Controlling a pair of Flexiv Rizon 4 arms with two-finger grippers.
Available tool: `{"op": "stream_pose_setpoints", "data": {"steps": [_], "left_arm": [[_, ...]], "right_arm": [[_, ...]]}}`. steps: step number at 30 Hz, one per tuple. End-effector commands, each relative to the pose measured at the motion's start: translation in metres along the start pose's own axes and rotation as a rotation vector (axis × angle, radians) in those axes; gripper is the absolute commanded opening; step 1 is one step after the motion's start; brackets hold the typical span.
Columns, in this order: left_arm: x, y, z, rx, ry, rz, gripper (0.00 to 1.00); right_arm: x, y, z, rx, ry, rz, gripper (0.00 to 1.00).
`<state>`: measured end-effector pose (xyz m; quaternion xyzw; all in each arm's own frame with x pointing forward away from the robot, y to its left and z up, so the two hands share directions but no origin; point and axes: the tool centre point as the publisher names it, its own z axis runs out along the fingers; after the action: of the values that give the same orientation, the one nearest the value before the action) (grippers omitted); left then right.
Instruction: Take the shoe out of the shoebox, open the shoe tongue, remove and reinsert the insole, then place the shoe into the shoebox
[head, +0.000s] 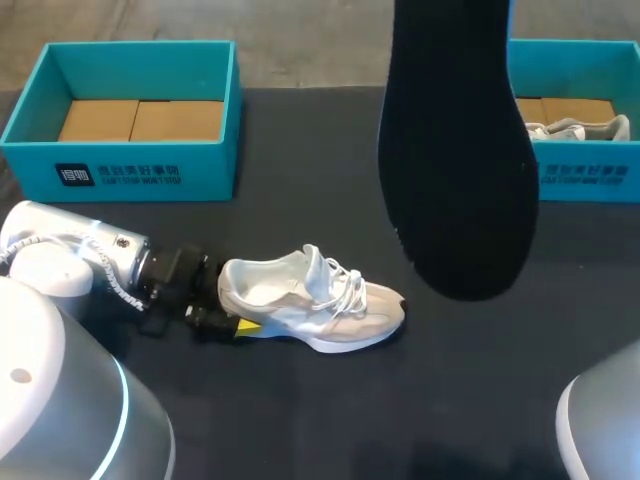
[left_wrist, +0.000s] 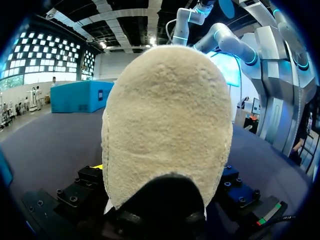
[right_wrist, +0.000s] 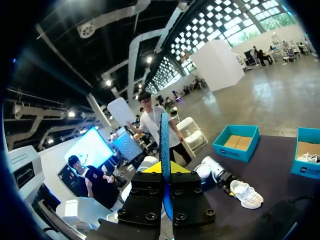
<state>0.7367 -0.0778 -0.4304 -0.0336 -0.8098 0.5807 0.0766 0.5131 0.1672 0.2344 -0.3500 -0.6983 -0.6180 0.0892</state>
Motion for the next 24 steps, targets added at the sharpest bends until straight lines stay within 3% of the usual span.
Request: {"op": "stream_pose_setpoints", "data": {"steps": [1,11,24], "left_arm": [[0.001,-0.002,-0.011,0.002,0.006,0.000,1.00],[-0.004,0.002,-0.027,0.001,0.077,0.050,1.00],[0.006,0.000,-0.065,-0.096,0.039,0.079,1.00]], "right_arm": [[0.000,0.001,0.001,0.002,0.000,0.001,0.00],[0.000,0.001,0.001,0.002,0.000,0.001,0.00],[0.000,0.001,0.001,0.002,0.000,0.001,0.00]]}}
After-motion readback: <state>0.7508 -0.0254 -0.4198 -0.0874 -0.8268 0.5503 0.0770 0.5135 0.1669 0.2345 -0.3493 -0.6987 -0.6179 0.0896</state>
